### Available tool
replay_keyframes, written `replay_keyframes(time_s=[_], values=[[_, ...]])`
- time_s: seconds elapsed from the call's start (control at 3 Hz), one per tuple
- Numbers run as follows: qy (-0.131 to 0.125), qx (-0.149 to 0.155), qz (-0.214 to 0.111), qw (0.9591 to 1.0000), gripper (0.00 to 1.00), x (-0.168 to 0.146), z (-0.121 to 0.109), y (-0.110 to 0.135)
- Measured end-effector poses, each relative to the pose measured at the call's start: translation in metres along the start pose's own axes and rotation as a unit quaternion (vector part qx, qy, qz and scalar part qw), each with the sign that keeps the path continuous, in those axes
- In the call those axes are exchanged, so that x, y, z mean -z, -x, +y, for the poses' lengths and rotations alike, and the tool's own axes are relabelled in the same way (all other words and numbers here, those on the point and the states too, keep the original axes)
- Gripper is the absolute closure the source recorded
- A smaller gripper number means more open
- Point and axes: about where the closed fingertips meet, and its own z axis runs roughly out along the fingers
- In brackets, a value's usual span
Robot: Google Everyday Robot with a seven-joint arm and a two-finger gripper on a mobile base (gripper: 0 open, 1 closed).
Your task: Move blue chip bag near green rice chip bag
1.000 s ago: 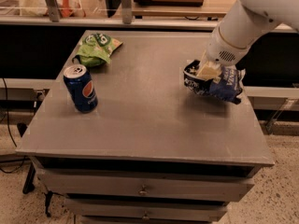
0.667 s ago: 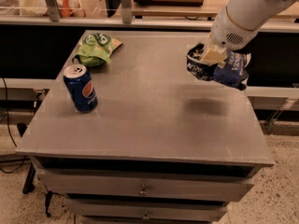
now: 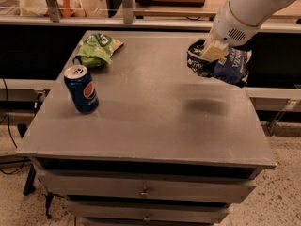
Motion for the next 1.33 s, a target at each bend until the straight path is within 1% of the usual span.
replay_keyframes(time_s=[0.33,0.67,1.0,1.33], values=[[-0.006,0.053,-0.037,0.9979,1.0,-0.009,-0.014,0.049],[-0.018,0.125,-0.081,0.9886,1.0,-0.017,-0.027,0.115],[-0.032,0.188,-0.108,0.9758,1.0,-0.033,-0.029,0.175],[-0.039,0.217,-0.126,0.9672,1.0,-0.06,-0.027,0.217]])
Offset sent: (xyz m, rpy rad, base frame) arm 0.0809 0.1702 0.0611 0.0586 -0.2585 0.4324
